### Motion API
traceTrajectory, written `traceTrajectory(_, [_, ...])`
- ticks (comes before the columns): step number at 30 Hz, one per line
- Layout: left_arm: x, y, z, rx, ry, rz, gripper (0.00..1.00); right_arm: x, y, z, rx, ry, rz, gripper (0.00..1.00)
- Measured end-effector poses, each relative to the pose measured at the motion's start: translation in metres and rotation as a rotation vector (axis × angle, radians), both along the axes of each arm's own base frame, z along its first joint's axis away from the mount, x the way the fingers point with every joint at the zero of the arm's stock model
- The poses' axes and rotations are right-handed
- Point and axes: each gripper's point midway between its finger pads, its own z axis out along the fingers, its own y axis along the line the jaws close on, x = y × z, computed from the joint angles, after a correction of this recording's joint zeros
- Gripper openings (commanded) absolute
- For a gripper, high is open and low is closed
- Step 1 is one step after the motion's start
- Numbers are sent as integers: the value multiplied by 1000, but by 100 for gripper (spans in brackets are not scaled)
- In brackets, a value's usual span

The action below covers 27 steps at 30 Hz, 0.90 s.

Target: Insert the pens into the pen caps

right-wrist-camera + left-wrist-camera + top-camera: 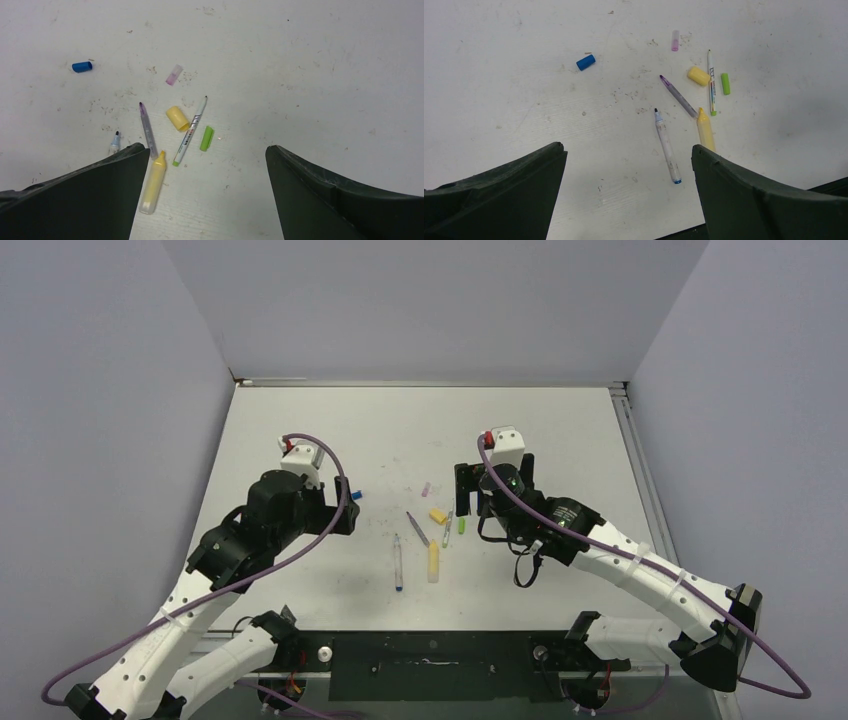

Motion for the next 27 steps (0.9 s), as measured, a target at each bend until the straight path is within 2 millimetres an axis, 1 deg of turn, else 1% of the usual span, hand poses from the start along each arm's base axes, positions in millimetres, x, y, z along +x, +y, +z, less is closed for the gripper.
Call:
traceTrajectory(3, [-2,-4,-3,-19,14,-15,96,-1,-1,-2,-11,7,4,90])
traceTrajectory(7, [-5,-6,-13,-26,43,-17,96,-4,2,-2,-8,14,36,90])
traceTrajectory(11, [-6,-6,-21,-21,64,-15,96,-10,8,-4,3,29,87,90])
traceTrajectory(16, [-8,-7,-29,-26,85,-8,96,-17,19,-11,16,53,151,90])
traceTrajectory(18, [-8,-7,-30,-30,89,-3,96,-22,25,-12,21,62,178,91])
traceTrajectory(21, [-9,-6,-32,-37,90,5,96,-29,39,-15,27,70,222,92])
traceTrajectory(23, [-11,-3,-34,-40,87,20,96,-36,50,-22,21,85,252,92])
traceTrajectory(27, [-13,6,-36,-46,69,61,96,-51,71,-41,-8,131,301,94])
